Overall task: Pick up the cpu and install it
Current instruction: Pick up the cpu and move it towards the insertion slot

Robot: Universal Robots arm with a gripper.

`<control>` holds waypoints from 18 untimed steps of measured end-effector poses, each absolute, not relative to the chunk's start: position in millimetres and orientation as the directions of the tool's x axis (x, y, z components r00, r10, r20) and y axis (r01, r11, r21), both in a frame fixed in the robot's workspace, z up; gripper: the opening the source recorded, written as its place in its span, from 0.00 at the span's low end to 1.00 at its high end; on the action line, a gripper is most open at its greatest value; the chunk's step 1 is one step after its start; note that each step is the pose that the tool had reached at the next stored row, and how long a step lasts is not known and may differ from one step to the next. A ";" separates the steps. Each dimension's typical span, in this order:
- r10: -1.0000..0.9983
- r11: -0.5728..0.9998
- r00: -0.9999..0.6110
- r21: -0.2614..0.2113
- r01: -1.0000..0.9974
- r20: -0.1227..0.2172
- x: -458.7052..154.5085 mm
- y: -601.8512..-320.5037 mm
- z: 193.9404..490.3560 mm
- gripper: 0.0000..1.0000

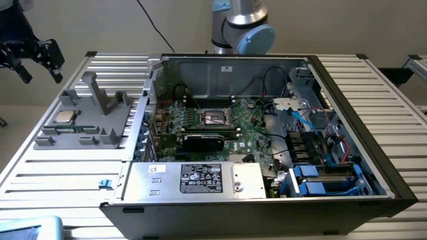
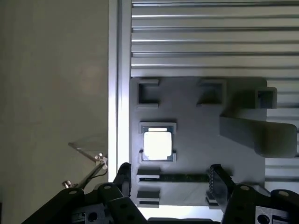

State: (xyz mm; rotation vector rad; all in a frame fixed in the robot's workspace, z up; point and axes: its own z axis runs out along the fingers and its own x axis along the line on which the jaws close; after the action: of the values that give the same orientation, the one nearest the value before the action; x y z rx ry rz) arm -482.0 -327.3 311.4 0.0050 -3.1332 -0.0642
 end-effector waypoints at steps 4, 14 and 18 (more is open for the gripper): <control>-0.013 0.999 -1.000 0.041 -0.012 0.014 -486.5 -327.4 305.7 0.78; -0.032 0.999 -0.999 0.040 -0.032 0.016 -490.5 -327.2 288.4 0.78; -0.033 0.999 -0.999 0.041 -0.032 0.016 -491.0 -327.2 281.1 0.78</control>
State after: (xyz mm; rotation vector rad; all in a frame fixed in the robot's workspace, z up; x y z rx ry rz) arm -491.0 -327.2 281.1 0.0506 -3.1243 -0.0629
